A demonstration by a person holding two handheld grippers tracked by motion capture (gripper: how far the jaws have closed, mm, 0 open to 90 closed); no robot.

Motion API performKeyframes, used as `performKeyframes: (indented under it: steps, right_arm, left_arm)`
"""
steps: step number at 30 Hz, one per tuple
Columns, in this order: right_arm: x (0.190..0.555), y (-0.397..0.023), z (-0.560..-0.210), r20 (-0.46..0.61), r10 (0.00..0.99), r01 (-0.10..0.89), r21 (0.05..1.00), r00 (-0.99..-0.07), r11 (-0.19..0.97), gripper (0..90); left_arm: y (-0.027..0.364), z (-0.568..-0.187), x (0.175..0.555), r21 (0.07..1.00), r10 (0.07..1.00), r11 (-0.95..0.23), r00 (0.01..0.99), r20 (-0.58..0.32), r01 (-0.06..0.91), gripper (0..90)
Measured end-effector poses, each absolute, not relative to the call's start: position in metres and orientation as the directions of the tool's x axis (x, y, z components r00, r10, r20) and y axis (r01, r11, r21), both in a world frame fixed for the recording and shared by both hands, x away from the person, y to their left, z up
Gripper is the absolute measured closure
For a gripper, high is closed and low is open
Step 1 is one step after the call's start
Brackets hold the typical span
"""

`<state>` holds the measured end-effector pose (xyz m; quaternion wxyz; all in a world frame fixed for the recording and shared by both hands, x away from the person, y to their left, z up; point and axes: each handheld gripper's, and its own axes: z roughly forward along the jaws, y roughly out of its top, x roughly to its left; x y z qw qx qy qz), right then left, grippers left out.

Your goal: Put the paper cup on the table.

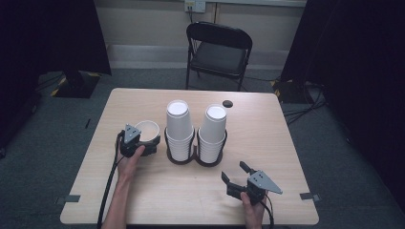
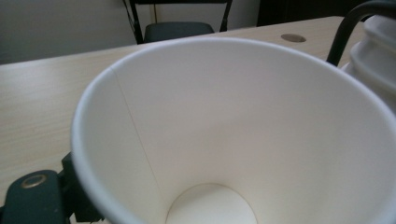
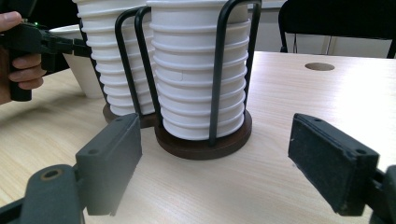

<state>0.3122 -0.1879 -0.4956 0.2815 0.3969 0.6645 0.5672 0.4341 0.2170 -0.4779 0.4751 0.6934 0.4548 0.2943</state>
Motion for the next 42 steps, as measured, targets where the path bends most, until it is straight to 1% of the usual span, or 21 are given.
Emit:
performKeyframes:
  steps: [3, 6, 9, 12, 15, 18, 20, 22, 26, 28, 31, 34, 39, 42]
  right_arm:
    - [0.312, -0.188, -0.496, 0.079, 0.846, 0.211, 0.977, -0.527, 0.040, 16.6]
    - [0.312, -0.188, -0.496, 0.079, 0.846, 0.211, 0.977, -0.527, 0.040, 16.6]
    - [0.313, -0.188, -0.495, 0.078, 0.846, 0.213, 0.976, -0.528, 0.043, 16.6]
    - [0.312, -0.188, -0.495, 0.080, 0.846, 0.213, 0.976, -0.527, 0.040, 16.6]
    - [0.312, -0.188, -0.496, 0.087, 0.846, 0.211, 0.977, -0.526, 0.031, 16.6]
    - [0.312, -0.189, -0.496, 0.087, 0.846, 0.210, 0.977, -0.525, 0.030, 16.7]
    - [0.312, -0.189, -0.496, 0.088, 0.847, 0.213, 0.977, -0.524, 0.030, 16.8]
    - [0.312, -0.189, -0.496, 0.088, 0.847, 0.213, 0.977, -0.525, 0.031, 16.8]
    - [0.312, -0.189, -0.496, 0.092, 0.846, 0.217, 0.976, -0.525, 0.028, 16.9]
    - [0.312, -0.189, -0.496, 0.095, 0.845, 0.220, 0.975, -0.527, 0.028, 16.8]
    - [0.312, -0.189, -0.496, 0.094, 0.844, 0.220, 0.975, -0.528, 0.029, 16.9]
    - [0.312, -0.189, -0.495, 0.097, 0.843, 0.226, 0.974, -0.530, 0.030, 16.9]
    - [0.312, -0.189, -0.496, 0.098, 0.842, 0.224, 0.974, -0.531, 0.029, 16.9]
    - [0.312, -0.190, -0.496, 0.099, 0.841, 0.223, 0.974, -0.533, 0.027, 16.9]
  left_arm:
    - [0.218, -0.481, 0.434, 0.906, 0.914, -0.156, 0.406, -0.018, 0.393, 13.0]
    - [0.216, -0.482, 0.434, 0.901, 0.917, -0.167, 0.399, -0.008, 0.400, 13.9]
    - [0.215, -0.482, 0.433, 0.891, 0.917, -0.200, 0.399, 0.023, 0.407, 14.3]
    - [0.215, -0.483, 0.432, 0.888, 0.918, -0.205, 0.395, 0.029, 0.411, 14.6]
    - [0.216, -0.484, 0.429, 0.891, 0.925, -0.190, 0.380, 0.022, 0.411, 14.8]
    - [0.217, -0.488, 0.426, 0.884, 0.924, -0.201, 0.383, 0.028, 0.422, 15.5]
    - [0.216, -0.492, 0.426, 0.876, 0.926, -0.181, 0.378, -0.002, 0.448, 15.4]
    - [0.216, -0.493, 0.426, 0.859, 0.927, -0.198, 0.375, 0.008, 0.472, 15.6]
    - [0.216, -0.494, 0.422, 0.854, 0.932, -0.192, 0.362, 0.004, 0.484, 15.6]
    - [0.217, -0.495, 0.417, 0.856, 0.937, -0.171, 0.349, -0.012, 0.488, 15.6]
    - [0.217, -0.495, 0.411, 0.855, 0.937, -0.193, 0.349, 0.015, 0.482, 15.6]
    - [0.216, -0.494, 0.406, 0.864, 0.939, -0.181, 0.345, 0.009, 0.471, 15.5]
    - [0.220, -0.493, 0.395, 0.872, 0.945, -0.188, 0.327, 0.034, 0.453, 15.5]
    - [0.226, -0.494, 0.390, 0.887, 0.951, -0.139, 0.309, -0.005, 0.440, 15.5]
